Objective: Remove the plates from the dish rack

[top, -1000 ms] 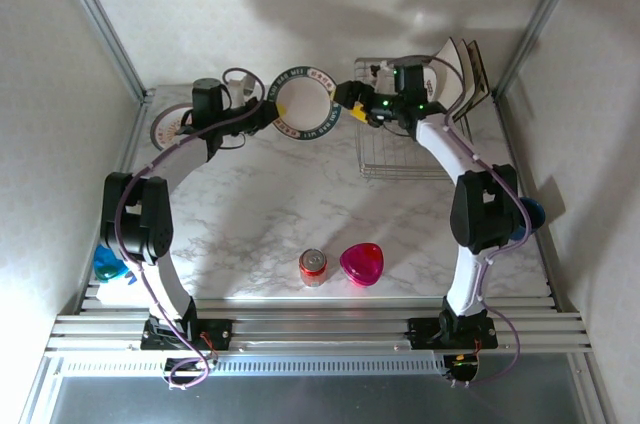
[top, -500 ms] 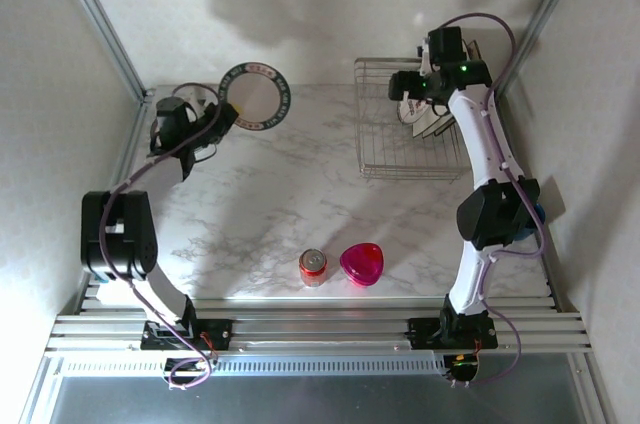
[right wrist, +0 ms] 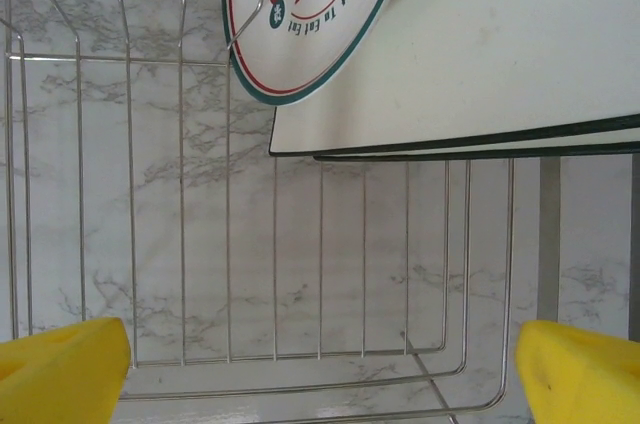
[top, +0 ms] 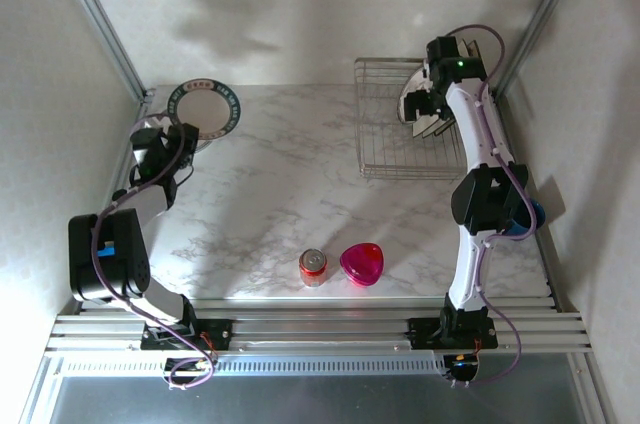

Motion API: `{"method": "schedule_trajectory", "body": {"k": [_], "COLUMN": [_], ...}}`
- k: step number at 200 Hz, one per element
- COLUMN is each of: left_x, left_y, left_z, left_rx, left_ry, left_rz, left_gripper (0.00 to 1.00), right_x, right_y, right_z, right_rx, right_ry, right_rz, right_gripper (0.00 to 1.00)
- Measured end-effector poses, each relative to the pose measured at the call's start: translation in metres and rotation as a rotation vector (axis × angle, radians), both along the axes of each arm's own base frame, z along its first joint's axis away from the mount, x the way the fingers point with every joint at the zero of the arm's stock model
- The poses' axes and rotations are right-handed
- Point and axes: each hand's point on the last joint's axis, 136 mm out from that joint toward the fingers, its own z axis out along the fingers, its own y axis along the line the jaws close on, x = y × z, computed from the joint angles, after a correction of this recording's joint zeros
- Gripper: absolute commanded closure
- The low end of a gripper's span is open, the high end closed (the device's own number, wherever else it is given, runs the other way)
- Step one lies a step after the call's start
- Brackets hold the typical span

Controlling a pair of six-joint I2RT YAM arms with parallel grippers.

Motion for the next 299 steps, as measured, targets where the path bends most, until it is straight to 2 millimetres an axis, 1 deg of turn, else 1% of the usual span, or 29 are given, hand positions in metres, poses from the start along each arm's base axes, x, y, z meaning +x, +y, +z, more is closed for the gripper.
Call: {"method": "schedule_trajectory", "body": {"k": [33,77,92,110,141,163,210,266,299], "left_x": [-0.002,-0.005,-0.005,-0.004,-0.002,0.002,0.017,0.028,0.033], "left_y": [0.017,0.044,0.052,0.061,0.068,0.073,0.083,0.090,0.093], "left_z": [-0.005,-0.010,-0.017,-0.036,-0.068,-0.080,-0.080,-0.098,-0.101], "left_rx": [0.002,0.015,0.016,0.011,-0.002,-0.006,-0.001,-0.005,-0.005], "left_ry": [0.013,0.028,0.039,0.079,0.150,0.173,0.162,0.195,0.198], "left_rz": [0.071,0.167,0.190,0.211,0.226,0.235,0.250,0.259,0.262], "left_gripper": [1.00,1.00,1.00,1.00,1.00,1.00,1.00,1.00,1.00], "right_x": [0.000,-0.001,0.000,0.000,0.000,0.000,0.000,0.000,0.000], "right_y": [0.002,0.004,0.005,0.007,0.008,0.008,0.008,0.008,0.008], "right_z": [-0.001,-0.010,-0.012,-0.014,-0.017,-0.018,-0.018,-0.018,-0.018], "right_rx": [0.009,0.016,0.023,0.031,0.032,0.030,0.030,0.031,0.031], "right_ry": [0.002,0.018,0.019,0.023,0.026,0.026,0.025,0.025,0.025], "right_rz": [0.005,0.013,0.019,0.024,0.029,0.035,0.036,0.036,0.036], "right_gripper": [0.01,0.01,0.01,0.01,0.01,0.01,0.01,0.01,0.01]}}
